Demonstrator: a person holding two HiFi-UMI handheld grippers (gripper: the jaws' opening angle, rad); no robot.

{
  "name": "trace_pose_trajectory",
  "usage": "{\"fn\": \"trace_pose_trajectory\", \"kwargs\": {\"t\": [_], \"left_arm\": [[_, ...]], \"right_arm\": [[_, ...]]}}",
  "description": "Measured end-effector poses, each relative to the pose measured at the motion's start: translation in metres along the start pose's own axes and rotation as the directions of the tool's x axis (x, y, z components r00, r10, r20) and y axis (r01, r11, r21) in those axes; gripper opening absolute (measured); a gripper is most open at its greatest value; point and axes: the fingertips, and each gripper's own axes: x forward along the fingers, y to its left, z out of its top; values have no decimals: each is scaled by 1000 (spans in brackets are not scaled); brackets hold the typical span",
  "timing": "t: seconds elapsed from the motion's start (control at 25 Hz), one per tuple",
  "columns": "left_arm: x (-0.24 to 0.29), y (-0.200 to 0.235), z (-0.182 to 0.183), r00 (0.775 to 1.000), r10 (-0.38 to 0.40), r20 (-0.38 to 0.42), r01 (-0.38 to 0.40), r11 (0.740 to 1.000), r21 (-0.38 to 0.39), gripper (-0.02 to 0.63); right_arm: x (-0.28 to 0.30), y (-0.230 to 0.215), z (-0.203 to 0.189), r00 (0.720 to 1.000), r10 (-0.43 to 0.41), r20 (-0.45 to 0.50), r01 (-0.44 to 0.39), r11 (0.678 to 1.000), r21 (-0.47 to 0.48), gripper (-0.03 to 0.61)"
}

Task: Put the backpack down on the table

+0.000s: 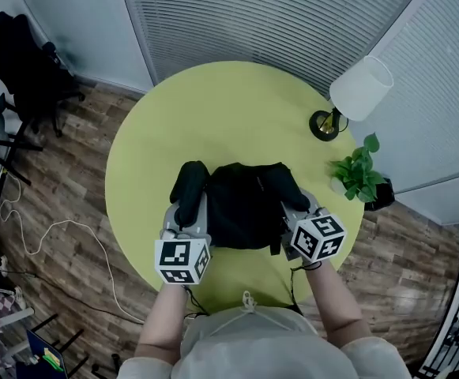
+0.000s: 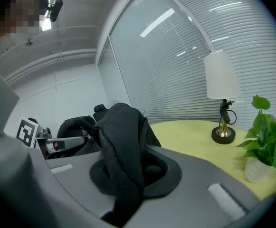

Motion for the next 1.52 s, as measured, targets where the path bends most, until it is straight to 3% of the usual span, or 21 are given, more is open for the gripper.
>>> {"fn": "trace_pose_trajectory", "kwargs": {"t": [0.2, 0.52, 0.8, 0.88, 1.04, 1.16, 1.28, 1.52], "left_arm": [[6, 7, -13, 1000, 16, -22, -17, 1000, -7, 28], [1, 13, -35, 997, 64, -32, -64, 998, 5, 31], [-8, 14, -45, 995, 88, -54, -87, 996, 21, 65], [-7, 10, -47, 996, 72, -52, -70, 997, 28, 111], [-11, 9, -52, 997, 76, -21, -77, 997, -13, 309], [-22, 9, -53, 994, 109, 18, -108, 993, -49, 422], [-36, 8, -52, 987, 149, 59, -147, 988, -41, 451], [-67, -15, -50, 977, 183, 109, -188, 981, 37, 440]], "right_arm": [[2, -14, -12, 998, -54, -11, 54, 998, 18, 37], [-2, -21, -27, 991, -133, -1, 133, 990, -49, 44], [-8, -16, -33, 992, -125, 15, 126, 987, -101, 73], [-9, -15, -36, 993, -114, 18, 115, 988, -104, 146], [-15, -17, -42, 990, -140, 37, 143, 982, -120, 337], [-32, -16, -33, 980, -156, 123, 170, 978, -117, 383], [-46, -16, -28, 975, -158, 155, 177, 977, -121, 396], [-76, -7, -33, 975, -148, 166, 170, 977, -131, 396]]}}
